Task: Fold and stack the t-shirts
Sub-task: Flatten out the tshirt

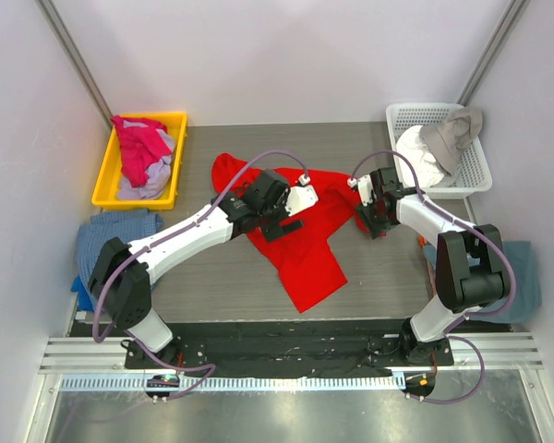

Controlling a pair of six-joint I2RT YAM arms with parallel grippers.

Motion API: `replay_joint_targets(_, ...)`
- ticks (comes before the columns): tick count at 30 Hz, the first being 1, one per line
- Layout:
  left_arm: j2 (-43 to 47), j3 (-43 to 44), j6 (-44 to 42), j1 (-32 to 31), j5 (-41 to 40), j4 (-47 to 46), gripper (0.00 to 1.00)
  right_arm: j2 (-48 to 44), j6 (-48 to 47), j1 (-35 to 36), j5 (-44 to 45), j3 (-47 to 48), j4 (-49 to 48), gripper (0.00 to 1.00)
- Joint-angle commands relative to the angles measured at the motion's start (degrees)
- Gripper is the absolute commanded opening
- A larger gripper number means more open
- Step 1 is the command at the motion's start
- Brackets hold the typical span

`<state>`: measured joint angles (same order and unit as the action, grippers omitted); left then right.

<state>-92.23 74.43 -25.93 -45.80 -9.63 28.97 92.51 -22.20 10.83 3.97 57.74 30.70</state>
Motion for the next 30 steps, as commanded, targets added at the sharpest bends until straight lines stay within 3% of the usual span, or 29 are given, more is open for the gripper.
replay_joint_targets(1,-0.23,0.18,-0.08,-0.34,-0.48,-2.25,1.0,-1.81,-1.27,0.24,1.39,2.21,-0.46,0.52)
replay_joint_targets(30,-0.76,-0.52,-0.26,-0.34,-1.71,-2.6,1.0,2.32,-2.41,0.33,0.78,0.1,-2.66,0.49)
